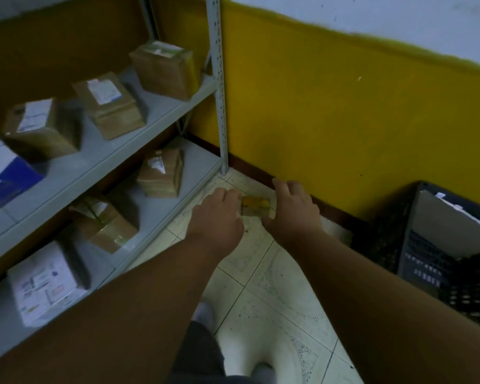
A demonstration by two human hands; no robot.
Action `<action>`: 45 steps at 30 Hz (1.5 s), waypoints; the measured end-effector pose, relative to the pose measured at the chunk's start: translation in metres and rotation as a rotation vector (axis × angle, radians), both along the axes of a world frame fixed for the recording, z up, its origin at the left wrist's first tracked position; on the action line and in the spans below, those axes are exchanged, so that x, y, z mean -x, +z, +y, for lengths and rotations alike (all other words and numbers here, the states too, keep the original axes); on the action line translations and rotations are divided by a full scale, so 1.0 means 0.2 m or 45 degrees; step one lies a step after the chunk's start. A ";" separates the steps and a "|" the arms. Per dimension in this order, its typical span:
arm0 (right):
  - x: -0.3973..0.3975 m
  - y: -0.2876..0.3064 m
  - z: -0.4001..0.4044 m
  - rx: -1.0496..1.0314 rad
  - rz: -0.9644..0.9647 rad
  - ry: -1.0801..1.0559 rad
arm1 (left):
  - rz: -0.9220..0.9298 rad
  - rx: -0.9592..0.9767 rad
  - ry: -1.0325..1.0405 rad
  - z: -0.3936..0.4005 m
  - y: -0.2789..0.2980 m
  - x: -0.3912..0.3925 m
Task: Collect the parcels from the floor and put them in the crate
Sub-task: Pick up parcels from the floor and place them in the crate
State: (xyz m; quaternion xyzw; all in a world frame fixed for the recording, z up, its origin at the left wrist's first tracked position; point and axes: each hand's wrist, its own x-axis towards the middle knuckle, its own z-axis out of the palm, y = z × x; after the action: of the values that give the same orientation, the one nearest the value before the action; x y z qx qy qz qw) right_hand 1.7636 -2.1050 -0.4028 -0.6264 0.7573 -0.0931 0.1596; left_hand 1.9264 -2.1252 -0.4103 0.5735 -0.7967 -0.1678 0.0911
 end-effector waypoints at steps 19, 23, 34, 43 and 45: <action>0.33 -1.70 -1.85 -0.315 -0.299 -0.333 | 0.072 -0.530 0.153 -1.96 -1.64 0.51; 0.41 -2.36 -2.04 -0.415 -0.352 -0.333 | 0.086 -0.655 0.270 -2.12 -2.29 0.59; 0.57 -3.71 -2.17 -0.704 -0.522 -0.717 | 0.008 -1.077 0.578 -2.27 -3.63 0.70; 0.51 -3.56 -2.18 -0.634 -0.516 -0.764 | 0.432 -0.802 0.726 -2.32 -3.37 0.53; 0.44 -3.34 -2.17 -0.679 -0.535 -0.732 | 0.517 -0.793 0.811 -2.30 -3.12 0.44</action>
State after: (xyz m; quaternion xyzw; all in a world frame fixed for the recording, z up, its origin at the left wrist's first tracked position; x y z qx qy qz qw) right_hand 1.6751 -2.5386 -1.0699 -0.2949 0.8494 -0.0603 0.4335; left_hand 1.8379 -2.5845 -1.0348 0.7444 -0.4596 -0.4704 0.1157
